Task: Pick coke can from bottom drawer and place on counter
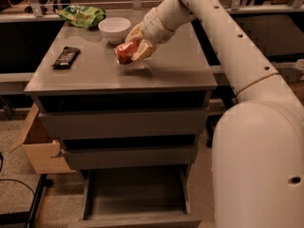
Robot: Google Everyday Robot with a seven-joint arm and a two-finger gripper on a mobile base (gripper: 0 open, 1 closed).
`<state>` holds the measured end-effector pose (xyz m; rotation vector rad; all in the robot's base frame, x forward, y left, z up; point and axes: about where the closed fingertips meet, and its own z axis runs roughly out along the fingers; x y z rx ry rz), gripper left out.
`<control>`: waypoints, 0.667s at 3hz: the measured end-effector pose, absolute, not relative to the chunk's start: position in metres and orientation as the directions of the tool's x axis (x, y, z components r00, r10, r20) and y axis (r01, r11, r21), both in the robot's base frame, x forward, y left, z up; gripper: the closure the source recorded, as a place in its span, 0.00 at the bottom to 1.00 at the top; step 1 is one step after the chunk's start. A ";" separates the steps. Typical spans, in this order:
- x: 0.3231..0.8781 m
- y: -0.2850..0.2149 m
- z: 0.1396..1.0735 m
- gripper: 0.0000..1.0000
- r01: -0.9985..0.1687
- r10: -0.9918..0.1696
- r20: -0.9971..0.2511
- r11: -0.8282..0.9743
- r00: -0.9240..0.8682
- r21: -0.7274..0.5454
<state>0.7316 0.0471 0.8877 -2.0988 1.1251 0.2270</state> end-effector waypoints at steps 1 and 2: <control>0.732 0.050 0.885 0.36 -0.780 -0.648 -0.467 -0.351 0.602 -0.518; 0.733 0.054 0.881 0.05 -0.780 -0.645 -0.470 -0.354 0.603 -0.515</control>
Offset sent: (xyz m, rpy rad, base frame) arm 0.0004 0.0030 -0.0026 0.0006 0.0028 0.0033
